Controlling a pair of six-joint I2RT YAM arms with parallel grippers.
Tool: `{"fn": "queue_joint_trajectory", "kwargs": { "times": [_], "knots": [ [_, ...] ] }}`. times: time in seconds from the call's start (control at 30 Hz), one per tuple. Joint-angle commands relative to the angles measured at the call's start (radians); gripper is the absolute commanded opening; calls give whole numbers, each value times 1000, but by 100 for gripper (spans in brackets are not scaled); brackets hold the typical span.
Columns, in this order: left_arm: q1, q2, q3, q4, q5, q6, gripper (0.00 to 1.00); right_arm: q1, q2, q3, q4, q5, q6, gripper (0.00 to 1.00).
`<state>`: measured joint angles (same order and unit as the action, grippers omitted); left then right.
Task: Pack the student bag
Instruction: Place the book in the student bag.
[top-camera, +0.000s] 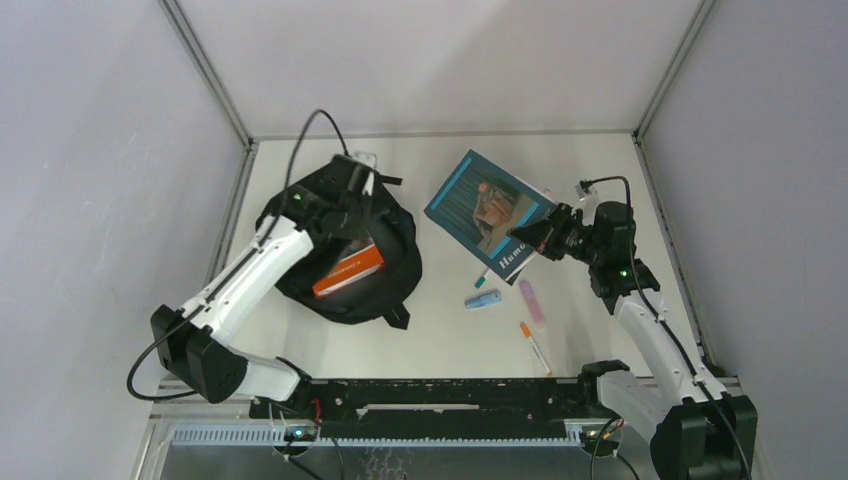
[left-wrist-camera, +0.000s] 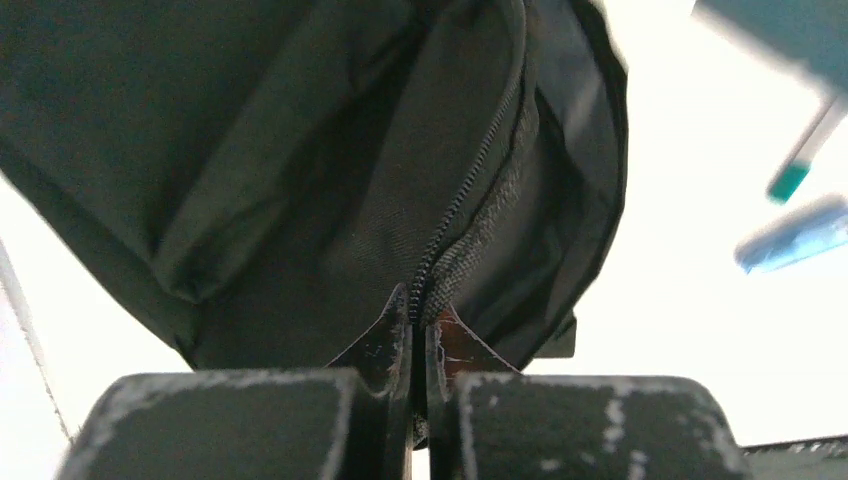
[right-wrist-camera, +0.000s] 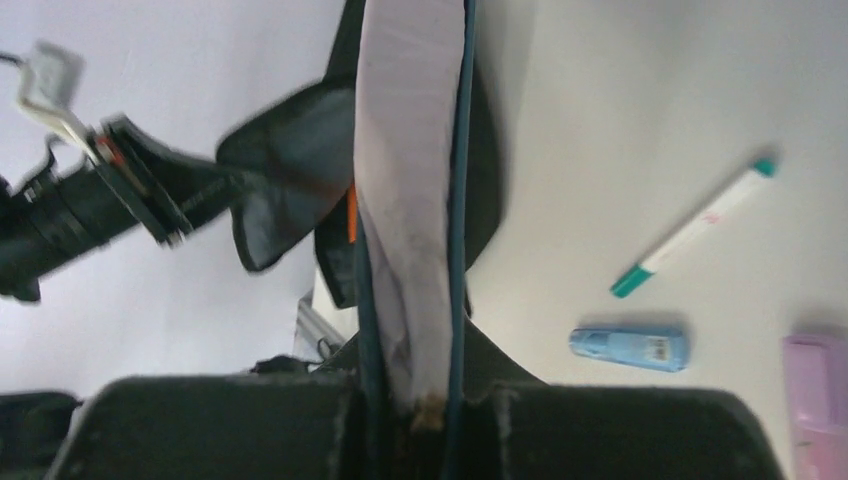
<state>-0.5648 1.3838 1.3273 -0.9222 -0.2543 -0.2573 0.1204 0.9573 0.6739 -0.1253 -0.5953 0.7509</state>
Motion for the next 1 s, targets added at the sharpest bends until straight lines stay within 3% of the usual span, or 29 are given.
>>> {"fn": "queue_joint_trajectory", "kwargs": {
  "times": [0.0,0.2,0.4,0.6,0.83,0.97],
  "knots": [
    [63,4,205,-40,-65,26,0,77,-52,13,116,-121,100,0],
    [120,86,364,-69,-58,-2,0,288,-59,14,103,-74,202,0],
    [138,123,460,-69,-84,-49,0,450,37,13,169,29,294,0],
    [138,115,489,-62,-50,-56,0,562,248,23,358,90,435,0],
    [138,92,451,-52,104,-43,0,657,539,104,574,250,534,0],
    [138,51,384,-16,186,-55,0,667,689,213,560,353,562,0]
  ]
}}
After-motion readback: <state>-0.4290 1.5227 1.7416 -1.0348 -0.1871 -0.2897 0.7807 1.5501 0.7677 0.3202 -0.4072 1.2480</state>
